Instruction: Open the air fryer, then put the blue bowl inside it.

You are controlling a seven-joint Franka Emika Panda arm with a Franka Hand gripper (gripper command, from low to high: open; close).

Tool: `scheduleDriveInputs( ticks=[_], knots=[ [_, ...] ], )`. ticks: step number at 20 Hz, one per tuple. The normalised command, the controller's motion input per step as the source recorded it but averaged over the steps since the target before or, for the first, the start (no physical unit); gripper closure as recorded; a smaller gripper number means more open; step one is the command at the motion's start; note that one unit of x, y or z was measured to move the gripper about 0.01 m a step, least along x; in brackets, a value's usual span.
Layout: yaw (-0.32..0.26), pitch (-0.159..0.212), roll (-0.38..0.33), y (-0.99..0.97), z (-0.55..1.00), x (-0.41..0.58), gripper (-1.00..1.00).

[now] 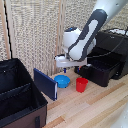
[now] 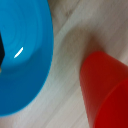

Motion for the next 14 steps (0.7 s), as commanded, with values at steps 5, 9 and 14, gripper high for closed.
scheduleDriveInputs(
  ticks=[5, 9, 14],
  knots=[
    [-0.011, 0.088, -0.008, 0.00, -0.36, 0.339, -1.00],
    [0.017, 0.092, 0.023, 0.00, -0.41, 0.180, -1.00],
    [0.018, 0.008, 0.019, -0.05, -0.35, 0.183, -1.00]
  ],
)
